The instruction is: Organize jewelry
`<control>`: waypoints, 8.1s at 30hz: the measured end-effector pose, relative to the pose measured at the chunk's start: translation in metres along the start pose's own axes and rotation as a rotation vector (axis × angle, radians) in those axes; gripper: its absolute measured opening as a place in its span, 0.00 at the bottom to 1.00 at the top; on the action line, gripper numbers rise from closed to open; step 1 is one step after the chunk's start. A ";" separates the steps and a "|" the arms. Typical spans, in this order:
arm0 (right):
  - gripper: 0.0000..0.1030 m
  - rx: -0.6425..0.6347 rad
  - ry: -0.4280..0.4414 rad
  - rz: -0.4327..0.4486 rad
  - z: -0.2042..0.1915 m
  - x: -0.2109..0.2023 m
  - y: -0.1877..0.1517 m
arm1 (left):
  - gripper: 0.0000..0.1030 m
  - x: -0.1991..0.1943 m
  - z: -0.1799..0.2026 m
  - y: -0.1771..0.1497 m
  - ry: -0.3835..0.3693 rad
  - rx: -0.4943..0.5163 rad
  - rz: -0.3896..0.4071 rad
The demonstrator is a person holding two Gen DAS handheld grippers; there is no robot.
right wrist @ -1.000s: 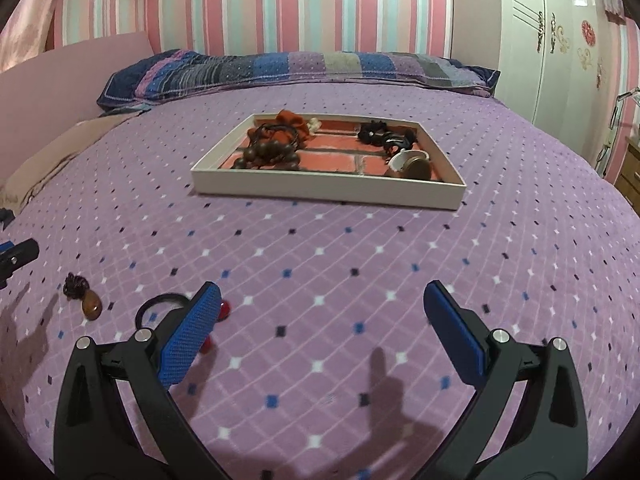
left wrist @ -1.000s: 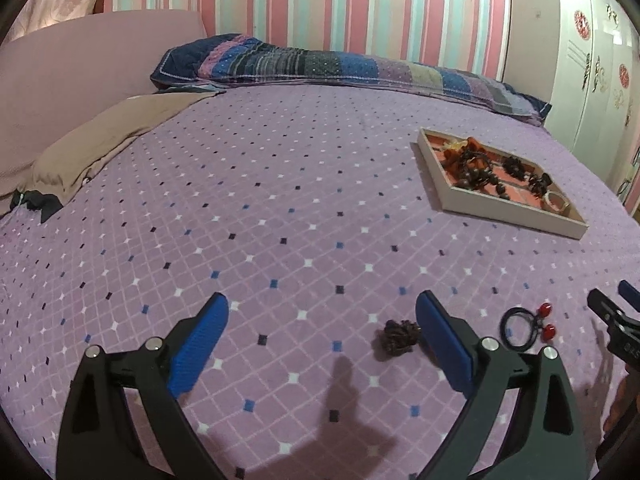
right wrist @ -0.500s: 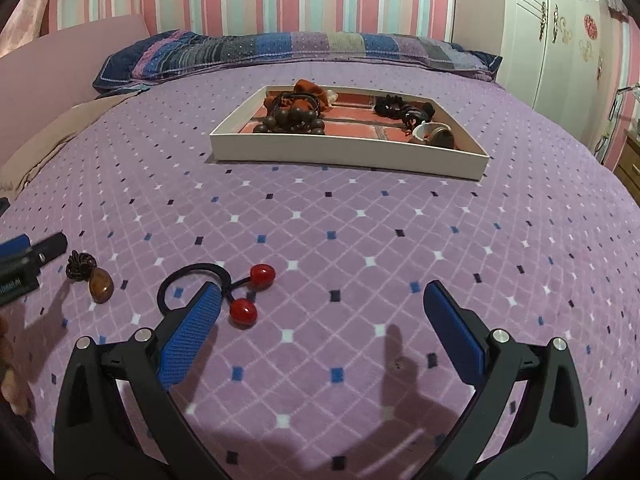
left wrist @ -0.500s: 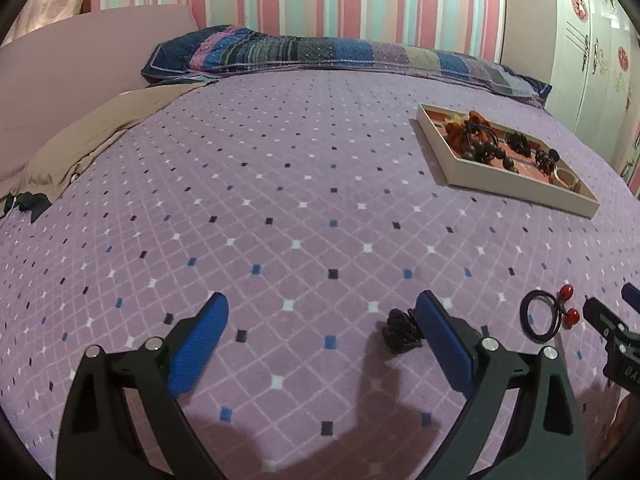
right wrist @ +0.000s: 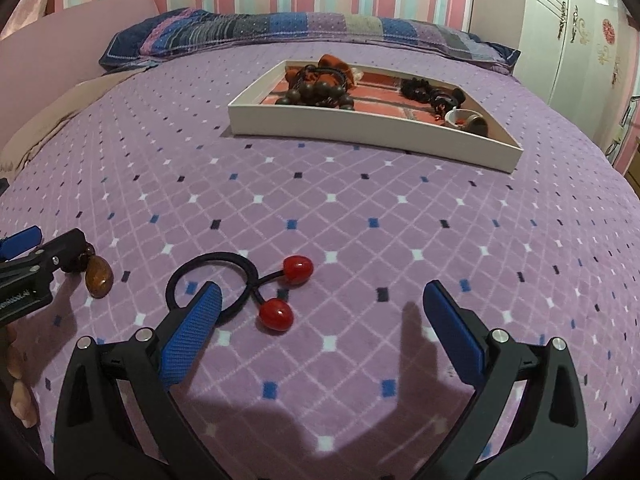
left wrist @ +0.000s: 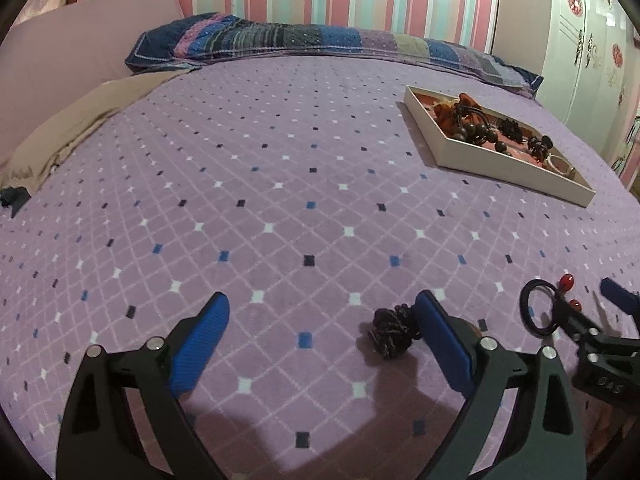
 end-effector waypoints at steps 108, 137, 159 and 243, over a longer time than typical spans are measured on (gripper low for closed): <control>0.15 0.055 0.035 0.138 0.151 0.053 0.231 | 0.03 0.048 0.146 0.237 -0.129 0.134 0.193; 0.44 0.017 0.012 -0.029 0.159 0.138 0.222 | 0.04 0.148 0.132 0.214 -0.094 0.077 -0.015; 0.96 0.042 0.090 0.157 0.179 -0.028 0.159 | 0.91 -0.033 0.128 0.144 0.055 0.034 0.135; 0.96 0.059 0.022 0.313 0.201 -0.193 0.047 | 0.96 -0.181 0.208 0.057 0.179 0.046 0.283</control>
Point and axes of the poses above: each gripper's, at about its wrist camera, not at the fingertips, and x roughly the way its jaws point, z to its right, y to its top, the point moved 4 cm from there along x, roughly the way its jaws point, and after that the axes turned 15 degrees about x, right-handed, at the moved point
